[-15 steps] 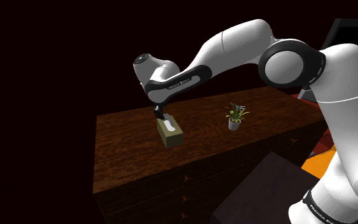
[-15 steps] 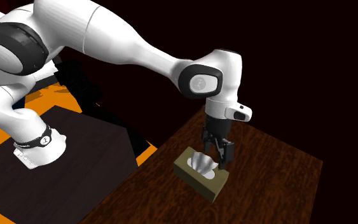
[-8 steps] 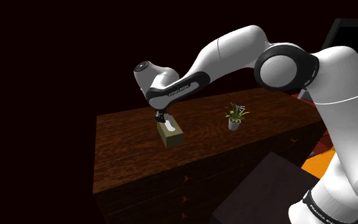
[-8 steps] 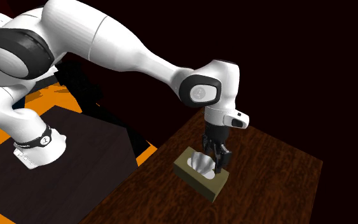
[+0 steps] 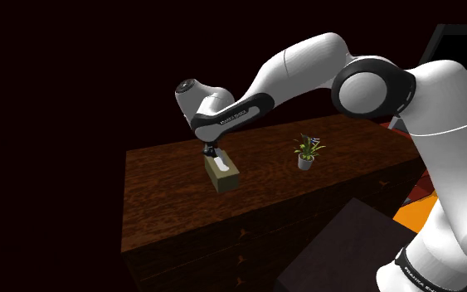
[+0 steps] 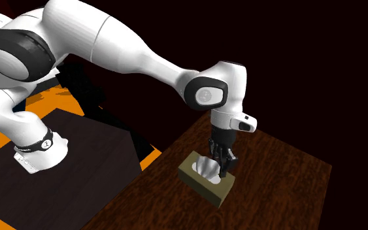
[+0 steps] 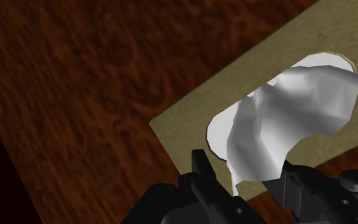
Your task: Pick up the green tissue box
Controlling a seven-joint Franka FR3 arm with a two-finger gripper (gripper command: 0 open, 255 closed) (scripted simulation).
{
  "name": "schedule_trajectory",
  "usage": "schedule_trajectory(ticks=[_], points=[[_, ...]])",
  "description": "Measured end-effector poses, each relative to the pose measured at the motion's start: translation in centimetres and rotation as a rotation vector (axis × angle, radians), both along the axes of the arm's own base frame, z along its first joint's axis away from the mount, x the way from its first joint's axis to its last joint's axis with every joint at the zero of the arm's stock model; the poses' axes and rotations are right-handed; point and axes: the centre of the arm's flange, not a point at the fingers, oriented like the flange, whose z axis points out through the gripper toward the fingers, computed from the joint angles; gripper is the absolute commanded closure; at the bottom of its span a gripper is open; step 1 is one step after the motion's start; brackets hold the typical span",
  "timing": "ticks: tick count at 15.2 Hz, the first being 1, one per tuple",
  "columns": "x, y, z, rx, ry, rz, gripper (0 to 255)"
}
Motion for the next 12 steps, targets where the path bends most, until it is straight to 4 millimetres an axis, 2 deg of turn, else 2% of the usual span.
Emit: schedule_trajectory(ticks=[4,12], points=[[-0.2,0.1,0.9,0.001,0.004,0.002,255],[-0.1,0.2,5.0,0.001,0.006,0.003,255]])
